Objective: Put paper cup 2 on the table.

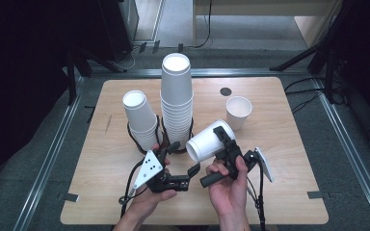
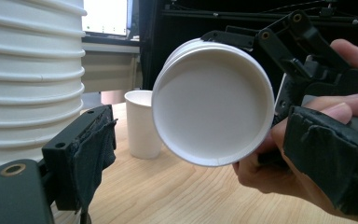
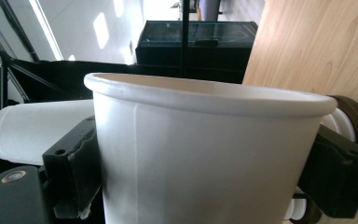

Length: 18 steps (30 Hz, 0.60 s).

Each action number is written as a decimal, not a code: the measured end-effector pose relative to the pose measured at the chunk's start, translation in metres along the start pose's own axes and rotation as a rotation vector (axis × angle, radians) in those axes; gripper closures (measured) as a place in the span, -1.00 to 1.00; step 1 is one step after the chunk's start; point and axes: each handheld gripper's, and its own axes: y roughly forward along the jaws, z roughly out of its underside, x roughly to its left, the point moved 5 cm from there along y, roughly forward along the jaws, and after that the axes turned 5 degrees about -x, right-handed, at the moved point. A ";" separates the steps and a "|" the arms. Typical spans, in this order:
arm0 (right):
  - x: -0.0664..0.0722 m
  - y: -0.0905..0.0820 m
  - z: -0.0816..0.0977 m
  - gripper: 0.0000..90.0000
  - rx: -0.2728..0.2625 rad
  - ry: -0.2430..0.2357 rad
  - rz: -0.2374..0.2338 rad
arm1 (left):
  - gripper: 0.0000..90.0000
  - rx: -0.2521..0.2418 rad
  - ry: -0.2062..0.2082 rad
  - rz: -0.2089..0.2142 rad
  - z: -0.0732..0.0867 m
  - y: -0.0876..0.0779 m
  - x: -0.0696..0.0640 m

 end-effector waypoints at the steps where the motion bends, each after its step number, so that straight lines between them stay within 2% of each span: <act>1: 0.000 -0.001 -0.001 -0.73 -0.007 -0.015 -0.001 | -0.79 0.000 0.001 -0.001 0.000 0.000 0.000; 9: 0.001 -0.006 -0.008 -0.73 -0.053 -0.111 0.026 | -0.79 0.005 0.001 -0.001 0.001 0.000 0.000; 18: 0.004 -0.011 -0.009 -0.73 -0.105 -0.252 0.045 | -0.79 0.011 0.005 0.005 0.001 0.000 0.000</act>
